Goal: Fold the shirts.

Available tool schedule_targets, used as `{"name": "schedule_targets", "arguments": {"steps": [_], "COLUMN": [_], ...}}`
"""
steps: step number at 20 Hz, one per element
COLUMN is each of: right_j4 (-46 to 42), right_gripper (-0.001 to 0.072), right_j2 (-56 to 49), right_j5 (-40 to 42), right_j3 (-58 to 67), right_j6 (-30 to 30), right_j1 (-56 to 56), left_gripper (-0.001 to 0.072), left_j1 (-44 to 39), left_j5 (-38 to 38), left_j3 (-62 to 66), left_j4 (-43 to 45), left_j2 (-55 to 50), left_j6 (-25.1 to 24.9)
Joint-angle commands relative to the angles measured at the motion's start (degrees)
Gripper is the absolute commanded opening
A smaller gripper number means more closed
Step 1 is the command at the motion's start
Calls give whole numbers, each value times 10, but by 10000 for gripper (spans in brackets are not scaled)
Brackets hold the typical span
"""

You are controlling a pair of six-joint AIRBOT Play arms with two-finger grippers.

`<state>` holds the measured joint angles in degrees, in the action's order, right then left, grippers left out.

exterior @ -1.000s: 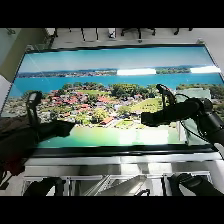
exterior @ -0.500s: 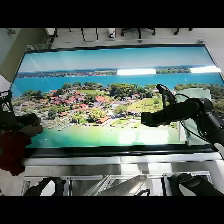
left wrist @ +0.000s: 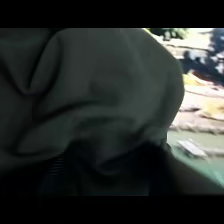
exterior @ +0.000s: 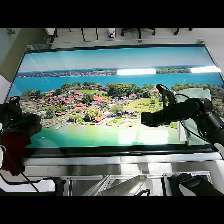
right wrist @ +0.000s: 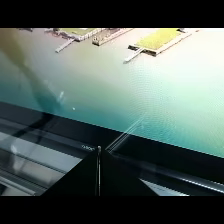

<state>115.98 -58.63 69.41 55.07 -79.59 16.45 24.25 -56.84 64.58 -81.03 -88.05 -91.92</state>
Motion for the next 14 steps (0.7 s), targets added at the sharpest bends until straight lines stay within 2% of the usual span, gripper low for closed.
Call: {"name": "schedule_targets", "arguments": {"steps": [1, 4, 7, 12, 14], "right_j4": [0, 0, 0, 0, 0], "right_gripper": [21, 22, 21, 21, 21], "right_j2": [0, 0, 0, 0, 0], "right_j5": [0, 0, 0, 0, 0], "right_j3": [0, 0, 0, 0, 0], "right_j6": [0, 0, 0, 0, 0], "right_j1": [0, 0, 0, 0, 0], "left_gripper": [17, 16, 16, 16, 16], "left_j1": [2, -9, -53, -197, -269], "left_j5": [-70, -113, -128, -152, -177], "left_j3": [69, 122, 171, 272, 315], "left_j4": [31, 29, 28, 27, -20], "left_j2": [-78, -87, -43, 79, 121], "left_j6": [8, 16, 17, 20, 20]}}
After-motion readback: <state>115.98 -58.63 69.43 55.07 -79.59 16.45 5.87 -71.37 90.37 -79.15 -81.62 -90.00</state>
